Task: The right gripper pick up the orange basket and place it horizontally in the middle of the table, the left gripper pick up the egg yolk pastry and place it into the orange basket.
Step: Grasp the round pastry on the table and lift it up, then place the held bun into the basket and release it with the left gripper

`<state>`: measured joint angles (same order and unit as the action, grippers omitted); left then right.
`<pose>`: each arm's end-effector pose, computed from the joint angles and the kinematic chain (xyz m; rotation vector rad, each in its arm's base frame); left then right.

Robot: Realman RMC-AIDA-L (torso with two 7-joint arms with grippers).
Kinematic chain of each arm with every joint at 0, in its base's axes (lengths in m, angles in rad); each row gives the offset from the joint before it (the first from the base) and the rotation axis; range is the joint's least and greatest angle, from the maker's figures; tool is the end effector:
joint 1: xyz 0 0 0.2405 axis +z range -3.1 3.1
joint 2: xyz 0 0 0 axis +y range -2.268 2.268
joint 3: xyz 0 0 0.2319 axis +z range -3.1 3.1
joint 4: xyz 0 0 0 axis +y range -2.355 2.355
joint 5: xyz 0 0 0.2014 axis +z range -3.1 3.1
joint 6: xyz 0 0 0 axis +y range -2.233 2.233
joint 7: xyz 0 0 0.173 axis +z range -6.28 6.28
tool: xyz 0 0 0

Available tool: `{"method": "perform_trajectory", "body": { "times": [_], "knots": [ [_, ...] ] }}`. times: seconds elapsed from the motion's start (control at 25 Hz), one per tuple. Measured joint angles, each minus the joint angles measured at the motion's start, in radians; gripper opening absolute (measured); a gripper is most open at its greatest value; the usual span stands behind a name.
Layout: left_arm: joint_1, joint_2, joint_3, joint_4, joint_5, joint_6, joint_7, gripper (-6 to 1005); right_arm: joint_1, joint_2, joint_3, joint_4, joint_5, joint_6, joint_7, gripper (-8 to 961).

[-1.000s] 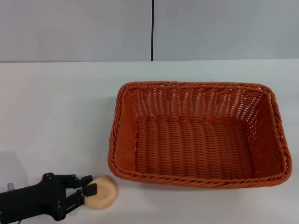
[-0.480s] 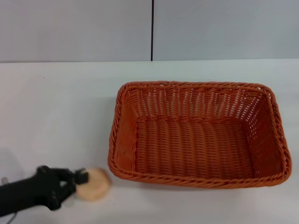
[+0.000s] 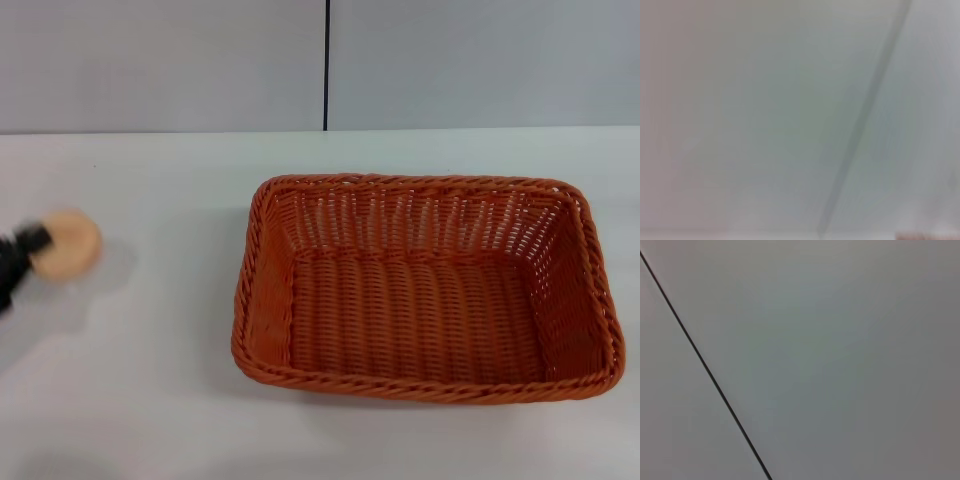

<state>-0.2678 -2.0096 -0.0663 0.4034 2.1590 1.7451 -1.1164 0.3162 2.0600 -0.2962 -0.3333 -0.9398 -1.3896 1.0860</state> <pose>-0.3305 0.2387 0.0500 -2.0819 -0.8741 -1.0019 0.3501 0.3053 0.1526 -1.1313 0.7483 1.2777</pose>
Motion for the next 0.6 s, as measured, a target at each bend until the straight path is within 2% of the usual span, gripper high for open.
{"method": "perform_trajectory", "body": {
  "times": [0.12, 0.16, 0.2, 0.28, 0.32, 0.36, 0.4, 0.6],
  "knots": [
    [-0.048, -0.008, -0.046, -0.026, -0.038, 0.037, 0.000, 42, 0.000, 0.001, -0.002, 0.000, -0.002, 0.000, 0.000, 516],
    [-0.085, -0.013, -0.045, -0.050, -0.049, 0.062, 0.000, 43, 0.000, 0.003, -0.003, 0.002, -0.004, -0.003, 0.003, 516],
    [-0.085, -0.013, -0.045, -0.050, -0.049, 0.062, 0.000, 43, 0.000, 0.004, -0.004, 0.004, -0.004, -0.005, 0.004, 516],
    [-0.134, -0.024, -0.038, -0.081, -0.046, 0.077, 0.000, 43, 0.000, 0.005, -0.004, 0.008, -0.004, -0.006, 0.005, 516],
    [-0.162, -0.033, -0.022, -0.096, -0.043, 0.080, 0.002, 43, 0.000, 0.005, -0.004, 0.014, -0.005, -0.007, 0.005, 516],
    [-0.208, -0.047, 0.034, -0.123, -0.040, 0.074, 0.016, 43, 0.000, 0.005, -0.004, 0.029, -0.005, -0.008, 0.005, 516],
    [-0.208, -0.047, 0.034, -0.123, -0.040, 0.074, 0.016, 44, 0.000, 0.005, -0.004, 0.029, -0.005, -0.008, 0.005, 516],
    [-0.317, -0.056, 0.190, -0.246, -0.040, -0.001, 0.084, 45, 0.002, 0.004, -0.004, 0.055, -0.007, -0.002, 0.002, 516]
  ]
}}
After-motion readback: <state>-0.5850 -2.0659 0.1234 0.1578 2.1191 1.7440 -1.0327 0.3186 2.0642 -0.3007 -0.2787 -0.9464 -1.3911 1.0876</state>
